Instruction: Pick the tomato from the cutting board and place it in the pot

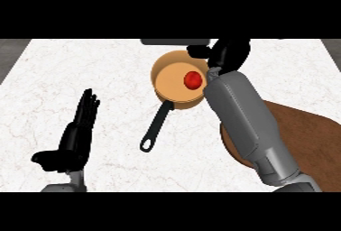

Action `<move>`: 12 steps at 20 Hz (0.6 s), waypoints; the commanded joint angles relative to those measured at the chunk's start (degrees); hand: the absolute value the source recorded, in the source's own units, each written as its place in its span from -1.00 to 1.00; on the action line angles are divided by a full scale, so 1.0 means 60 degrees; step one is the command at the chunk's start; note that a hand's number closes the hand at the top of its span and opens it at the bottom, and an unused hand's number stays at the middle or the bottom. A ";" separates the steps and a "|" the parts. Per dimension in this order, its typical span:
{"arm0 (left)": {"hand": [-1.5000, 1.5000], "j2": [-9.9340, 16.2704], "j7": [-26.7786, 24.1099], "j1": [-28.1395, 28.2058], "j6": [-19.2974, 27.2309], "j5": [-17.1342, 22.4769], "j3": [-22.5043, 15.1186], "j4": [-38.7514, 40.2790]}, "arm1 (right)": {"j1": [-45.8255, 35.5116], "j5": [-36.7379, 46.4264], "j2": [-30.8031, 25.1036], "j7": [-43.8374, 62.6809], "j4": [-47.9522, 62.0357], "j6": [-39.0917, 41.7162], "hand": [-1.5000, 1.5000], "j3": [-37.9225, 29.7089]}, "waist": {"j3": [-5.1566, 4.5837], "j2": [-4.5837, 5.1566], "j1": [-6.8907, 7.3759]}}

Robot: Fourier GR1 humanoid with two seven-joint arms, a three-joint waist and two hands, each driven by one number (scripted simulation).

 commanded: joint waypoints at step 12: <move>0.00 0.0186 0.0133 0.0136 -0.0050 0.0082 0.0312 -0.0297 | 0.4224 0.1165 0.0045 0.0145 -0.4859 -0.1664 -1.00 0.0856 | -0.0006 -0.0050 -0.0303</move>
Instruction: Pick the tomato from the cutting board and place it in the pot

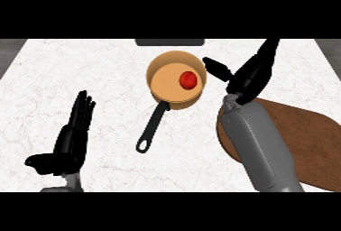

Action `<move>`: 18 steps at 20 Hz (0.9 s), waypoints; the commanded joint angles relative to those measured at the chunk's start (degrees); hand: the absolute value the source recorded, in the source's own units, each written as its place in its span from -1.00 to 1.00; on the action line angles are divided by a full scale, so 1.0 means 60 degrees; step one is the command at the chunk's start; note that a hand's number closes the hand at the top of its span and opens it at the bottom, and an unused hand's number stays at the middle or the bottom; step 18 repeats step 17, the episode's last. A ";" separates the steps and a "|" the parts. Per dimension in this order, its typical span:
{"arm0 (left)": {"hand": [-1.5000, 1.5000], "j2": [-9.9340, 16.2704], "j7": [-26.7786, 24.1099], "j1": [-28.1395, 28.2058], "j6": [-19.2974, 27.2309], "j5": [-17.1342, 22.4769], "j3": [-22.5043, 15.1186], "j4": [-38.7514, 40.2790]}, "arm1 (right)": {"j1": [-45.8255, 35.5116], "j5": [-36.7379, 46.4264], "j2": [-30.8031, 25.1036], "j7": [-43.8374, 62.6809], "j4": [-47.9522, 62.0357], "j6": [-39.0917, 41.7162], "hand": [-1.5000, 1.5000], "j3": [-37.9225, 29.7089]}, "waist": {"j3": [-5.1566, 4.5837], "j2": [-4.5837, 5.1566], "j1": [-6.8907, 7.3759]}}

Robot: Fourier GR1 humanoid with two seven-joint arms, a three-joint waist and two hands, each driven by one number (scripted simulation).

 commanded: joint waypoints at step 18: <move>0.00 -0.0166 0.0352 -0.0054 0.0251 -0.0416 -0.0140 -0.0221 | 0.5795 0.0433 -0.0293 -0.0709 -0.6633 0.0391 -1.00 -0.0109 | 0.0002 0.0023 -0.0005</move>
